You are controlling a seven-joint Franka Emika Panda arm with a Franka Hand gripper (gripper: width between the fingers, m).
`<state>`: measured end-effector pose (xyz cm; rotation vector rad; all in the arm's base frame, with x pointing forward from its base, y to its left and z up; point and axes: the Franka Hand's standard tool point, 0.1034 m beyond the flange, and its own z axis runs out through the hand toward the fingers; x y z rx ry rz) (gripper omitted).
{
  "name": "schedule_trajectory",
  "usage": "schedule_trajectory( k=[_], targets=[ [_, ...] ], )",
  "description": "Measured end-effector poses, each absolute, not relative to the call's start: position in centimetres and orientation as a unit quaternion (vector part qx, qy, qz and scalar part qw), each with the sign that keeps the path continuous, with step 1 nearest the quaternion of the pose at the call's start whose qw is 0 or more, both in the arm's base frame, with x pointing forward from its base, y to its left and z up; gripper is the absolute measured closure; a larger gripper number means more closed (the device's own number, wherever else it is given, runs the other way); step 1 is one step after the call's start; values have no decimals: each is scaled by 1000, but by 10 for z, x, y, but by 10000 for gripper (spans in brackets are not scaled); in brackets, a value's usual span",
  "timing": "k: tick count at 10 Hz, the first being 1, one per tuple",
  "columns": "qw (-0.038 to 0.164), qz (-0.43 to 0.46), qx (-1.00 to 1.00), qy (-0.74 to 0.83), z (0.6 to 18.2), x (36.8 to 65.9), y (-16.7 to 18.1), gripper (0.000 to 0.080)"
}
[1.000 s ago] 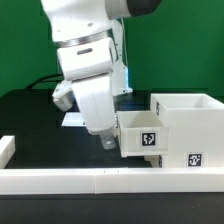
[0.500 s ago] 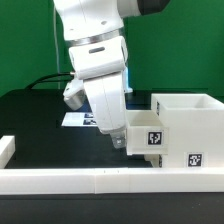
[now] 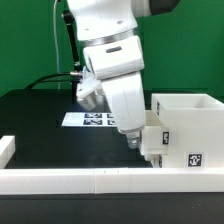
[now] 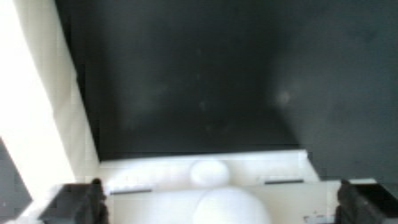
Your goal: Assemble drawer
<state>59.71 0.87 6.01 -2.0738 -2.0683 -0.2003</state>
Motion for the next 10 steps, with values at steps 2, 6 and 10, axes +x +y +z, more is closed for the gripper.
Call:
schedule_trajectory(
  k=[2,6,10],
  targets=[
    [105,-70,-704,-699,63,600,19,151],
    [111,-67,-705,-698,58,599,36,151],
    [111,-58,-704,-699,60,598,27,151]
  ],
)
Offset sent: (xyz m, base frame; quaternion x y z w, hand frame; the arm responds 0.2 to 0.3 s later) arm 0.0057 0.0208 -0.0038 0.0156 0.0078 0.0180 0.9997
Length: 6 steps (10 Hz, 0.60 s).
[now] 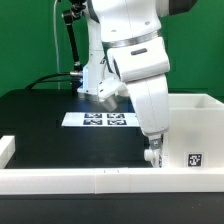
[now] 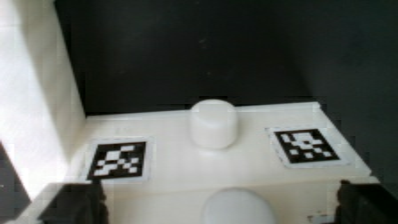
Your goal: Assemble drawer
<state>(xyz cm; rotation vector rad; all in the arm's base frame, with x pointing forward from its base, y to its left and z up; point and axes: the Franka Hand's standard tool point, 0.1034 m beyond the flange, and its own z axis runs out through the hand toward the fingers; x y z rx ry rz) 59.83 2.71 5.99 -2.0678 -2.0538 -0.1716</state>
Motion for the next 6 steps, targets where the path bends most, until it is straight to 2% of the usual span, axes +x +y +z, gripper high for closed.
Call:
schedule_trajectory(
  k=[2,4,5,6],
  targets=[
    [111,-51,-714,-689,62,592,-3,151],
    [96,-51,-723,-682,74,584,-29,151],
    [84,-54,-728,-678,79,579,-33,151],
    [87,-53,-727,-679,77,577,-31,151]
  ],
)
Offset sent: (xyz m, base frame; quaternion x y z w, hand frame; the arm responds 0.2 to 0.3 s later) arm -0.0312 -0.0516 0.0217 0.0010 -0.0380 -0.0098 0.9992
